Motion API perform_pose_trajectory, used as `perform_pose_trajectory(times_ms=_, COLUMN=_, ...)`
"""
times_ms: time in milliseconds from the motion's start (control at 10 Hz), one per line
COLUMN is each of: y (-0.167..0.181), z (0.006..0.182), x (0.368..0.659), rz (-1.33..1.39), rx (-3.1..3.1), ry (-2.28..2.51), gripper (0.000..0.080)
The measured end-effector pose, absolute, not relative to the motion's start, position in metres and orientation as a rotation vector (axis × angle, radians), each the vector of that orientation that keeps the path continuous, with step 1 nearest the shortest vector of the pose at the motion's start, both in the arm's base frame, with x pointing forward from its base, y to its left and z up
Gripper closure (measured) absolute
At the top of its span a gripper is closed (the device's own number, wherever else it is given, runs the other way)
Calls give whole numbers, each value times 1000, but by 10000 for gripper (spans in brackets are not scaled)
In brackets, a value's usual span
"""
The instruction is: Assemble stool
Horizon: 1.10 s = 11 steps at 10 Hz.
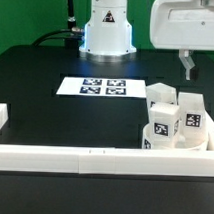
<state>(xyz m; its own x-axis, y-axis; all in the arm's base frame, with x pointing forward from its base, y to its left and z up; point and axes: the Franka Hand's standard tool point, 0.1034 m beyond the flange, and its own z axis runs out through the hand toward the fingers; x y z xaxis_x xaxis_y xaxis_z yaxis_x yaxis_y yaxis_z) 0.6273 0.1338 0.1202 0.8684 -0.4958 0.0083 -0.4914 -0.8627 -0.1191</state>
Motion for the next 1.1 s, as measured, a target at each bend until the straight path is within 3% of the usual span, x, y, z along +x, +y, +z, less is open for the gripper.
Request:
perform_pose_trajectory(times_ms=500, y=133, z=117, x=624, rz=-56, rx=-3096, ry=-277, gripper=150)
perform_pose_trajectory(times_ms=900, y=129, z=116, x=625, rz=-66, rx=-3038, ry=-687, gripper=150)
perform_pose_trajectory(times_ms=1100, y=126, z=107, x=622, rz=68, rx=-2899, ry=-1153, gripper=150)
